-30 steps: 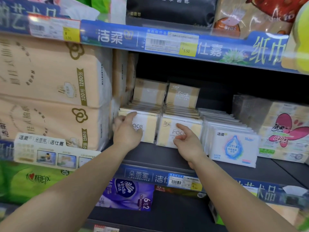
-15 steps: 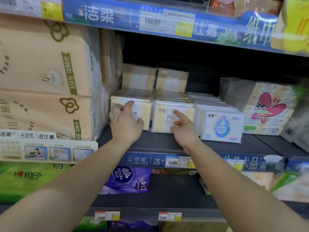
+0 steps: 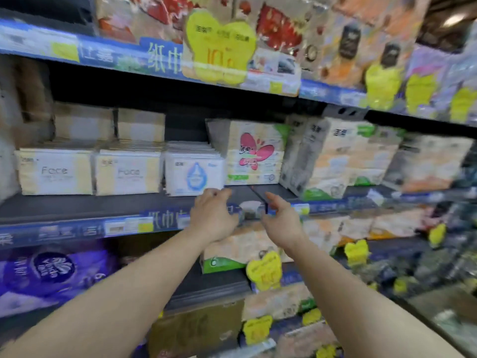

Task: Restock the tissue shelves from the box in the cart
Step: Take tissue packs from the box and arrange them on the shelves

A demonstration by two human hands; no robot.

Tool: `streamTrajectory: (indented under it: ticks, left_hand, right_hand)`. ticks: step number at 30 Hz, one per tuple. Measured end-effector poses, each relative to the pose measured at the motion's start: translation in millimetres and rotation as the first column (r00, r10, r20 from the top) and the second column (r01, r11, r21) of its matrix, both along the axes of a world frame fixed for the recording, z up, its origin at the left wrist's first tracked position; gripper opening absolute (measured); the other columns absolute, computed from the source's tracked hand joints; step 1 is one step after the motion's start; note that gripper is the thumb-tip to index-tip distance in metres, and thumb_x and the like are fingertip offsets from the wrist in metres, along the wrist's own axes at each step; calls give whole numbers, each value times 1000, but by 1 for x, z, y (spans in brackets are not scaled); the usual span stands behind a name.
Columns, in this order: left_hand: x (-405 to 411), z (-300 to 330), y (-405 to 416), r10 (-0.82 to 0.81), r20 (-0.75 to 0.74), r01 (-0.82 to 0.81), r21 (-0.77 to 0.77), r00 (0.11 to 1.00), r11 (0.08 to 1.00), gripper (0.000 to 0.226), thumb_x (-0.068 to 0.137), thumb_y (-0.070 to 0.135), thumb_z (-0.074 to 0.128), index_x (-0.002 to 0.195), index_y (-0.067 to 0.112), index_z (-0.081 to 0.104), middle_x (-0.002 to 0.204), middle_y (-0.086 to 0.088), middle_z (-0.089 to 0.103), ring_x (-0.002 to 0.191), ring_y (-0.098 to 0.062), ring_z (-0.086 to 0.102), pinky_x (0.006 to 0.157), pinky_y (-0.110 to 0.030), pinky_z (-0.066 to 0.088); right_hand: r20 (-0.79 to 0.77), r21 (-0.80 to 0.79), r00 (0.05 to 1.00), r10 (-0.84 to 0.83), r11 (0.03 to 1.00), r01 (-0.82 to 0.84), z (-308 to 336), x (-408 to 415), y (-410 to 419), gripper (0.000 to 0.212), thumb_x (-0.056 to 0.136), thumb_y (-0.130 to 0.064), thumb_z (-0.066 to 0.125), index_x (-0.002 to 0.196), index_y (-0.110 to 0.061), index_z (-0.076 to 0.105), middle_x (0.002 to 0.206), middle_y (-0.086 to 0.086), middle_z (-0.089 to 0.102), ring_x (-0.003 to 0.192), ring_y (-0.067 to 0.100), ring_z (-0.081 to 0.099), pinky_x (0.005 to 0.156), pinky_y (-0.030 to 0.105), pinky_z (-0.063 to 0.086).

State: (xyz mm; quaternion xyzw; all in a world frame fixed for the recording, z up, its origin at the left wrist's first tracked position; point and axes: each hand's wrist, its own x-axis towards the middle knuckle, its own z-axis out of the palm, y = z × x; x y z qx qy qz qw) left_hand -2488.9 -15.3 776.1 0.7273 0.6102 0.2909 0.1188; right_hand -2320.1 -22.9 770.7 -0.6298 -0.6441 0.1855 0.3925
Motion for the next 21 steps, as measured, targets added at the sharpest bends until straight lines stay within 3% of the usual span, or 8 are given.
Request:
streamTrajectory:
  ticks: [3, 9, 12, 21]
  left_hand:
    - [108, -9, -18, -156, -176, 151, -42, 972, 988, 67, 86, 51, 56, 145, 28, 33, 147, -5, 36, 134, -30, 34, 105, -39, 32]
    - [286, -20, -54, -374, -282, 370, -68, 884, 926, 71, 83, 56, 57, 143, 28, 32, 146, -5, 37, 134, -30, 34, 106, -41, 31]
    - [355, -28, -62, -466, -317, 474, -58, 826, 879, 71, 81, 65, 50, 140, 28, 38, 142, -5, 42, 129, -31, 40, 106, -44, 35]
    - [536, -75, -33, -631, -397, 657, -86, 667, 749, 67, 87, 51, 53, 145, 28, 29, 151, -5, 30, 139, -30, 27, 113, -45, 24]
  right_hand:
    - [276, -36, 951, -136, 988, 152, -5, 103, -38, 58, 94, -31, 56, 147, -29, 33, 135, 14, 53, 118, 31, 53, 92, 35, 48]
    - [492, -29, 786, -374, 896, 444, -19, 262, -111, 54, 95, -42, 50, 146, -36, 33, 146, 6, 39, 129, 32, 38, 92, 42, 46]
    - [545, 4, 702, -458, 839, 545, -32, 321, -135, 55, 93, -41, 51, 145, -37, 34, 143, 5, 41, 128, 30, 40, 96, 40, 43]
    - [593, -86, 600, -538, 698, 711, -82, 475, -137, 59, 92, -36, 51, 147, -37, 29, 146, 5, 36, 134, 29, 30, 104, 43, 35]
